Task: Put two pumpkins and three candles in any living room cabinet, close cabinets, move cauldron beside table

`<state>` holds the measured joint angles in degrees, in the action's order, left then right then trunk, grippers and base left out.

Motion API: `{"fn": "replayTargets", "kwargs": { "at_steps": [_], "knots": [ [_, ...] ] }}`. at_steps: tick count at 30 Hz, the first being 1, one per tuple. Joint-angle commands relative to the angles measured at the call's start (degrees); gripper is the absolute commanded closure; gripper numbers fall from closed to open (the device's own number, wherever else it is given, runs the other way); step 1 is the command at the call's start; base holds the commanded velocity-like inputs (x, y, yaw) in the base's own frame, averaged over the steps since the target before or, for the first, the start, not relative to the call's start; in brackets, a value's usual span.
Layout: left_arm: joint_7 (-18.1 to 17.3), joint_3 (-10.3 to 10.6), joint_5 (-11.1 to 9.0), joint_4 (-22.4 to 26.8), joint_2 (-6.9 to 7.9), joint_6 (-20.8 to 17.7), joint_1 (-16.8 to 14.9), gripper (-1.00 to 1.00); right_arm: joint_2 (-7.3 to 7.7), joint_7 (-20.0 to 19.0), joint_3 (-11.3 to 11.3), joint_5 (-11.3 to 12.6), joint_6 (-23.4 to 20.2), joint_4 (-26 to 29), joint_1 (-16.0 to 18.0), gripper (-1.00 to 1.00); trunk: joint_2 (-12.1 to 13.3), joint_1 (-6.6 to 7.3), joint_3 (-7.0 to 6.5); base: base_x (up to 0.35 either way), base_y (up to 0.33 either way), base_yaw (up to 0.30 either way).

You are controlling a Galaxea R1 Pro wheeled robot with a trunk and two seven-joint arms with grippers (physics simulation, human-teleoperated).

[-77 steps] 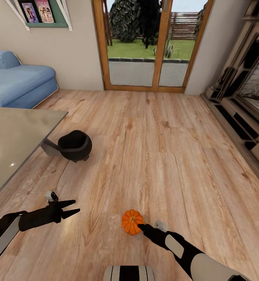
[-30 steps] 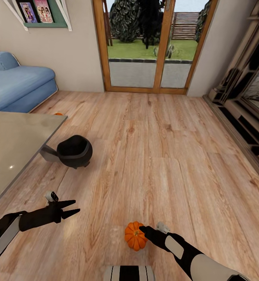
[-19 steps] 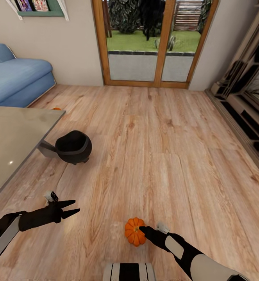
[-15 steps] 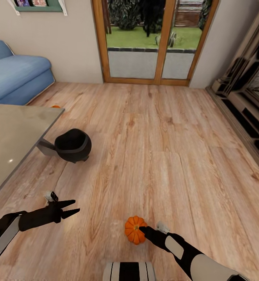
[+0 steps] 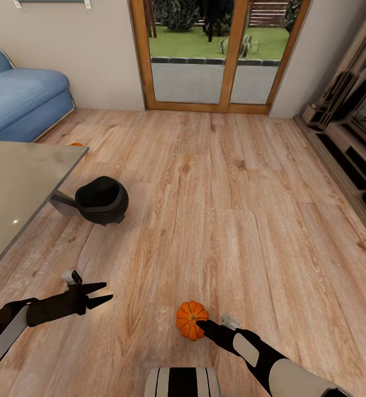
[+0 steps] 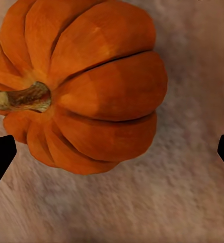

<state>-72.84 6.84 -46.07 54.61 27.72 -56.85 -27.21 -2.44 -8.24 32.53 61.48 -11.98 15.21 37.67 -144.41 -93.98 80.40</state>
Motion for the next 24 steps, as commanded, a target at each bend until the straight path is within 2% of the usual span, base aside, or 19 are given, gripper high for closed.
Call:
{"fn": "replayTargets", "kwargs": {
  "at_steps": [1, 10, 24],
  "knots": [
    [-0.11, 0.14, -0.25, -0.03, 0.06, -0.42, -0.04, -1.0, 0.0, -0.11, 0.17, 0.15, -0.09, 0.01, 0.04, -1.0, -0.01, 0.01, 0.03, 0.0, 0.0, 0.0],
    [-0.11, 0.12, -0.25, -0.03, 0.06, -0.37, -0.04, -1.0, 0.0, -0.11, 0.17, -0.16, -0.02, 0.07, 0.04, -1.0, -0.01, 0.01, 0.03, 0.013, 0.0, 0.0],
    [-0.11, 0.28, -0.23, -0.03, -0.03, -0.37, -0.04, -1.0, -0.02, -0.11, 0.17, -0.31, 0.03, 0.06, 0.04, -1.0, -0.01, 0.01, 0.03, 0.095, 0.051, 0.0]
  ]
}}
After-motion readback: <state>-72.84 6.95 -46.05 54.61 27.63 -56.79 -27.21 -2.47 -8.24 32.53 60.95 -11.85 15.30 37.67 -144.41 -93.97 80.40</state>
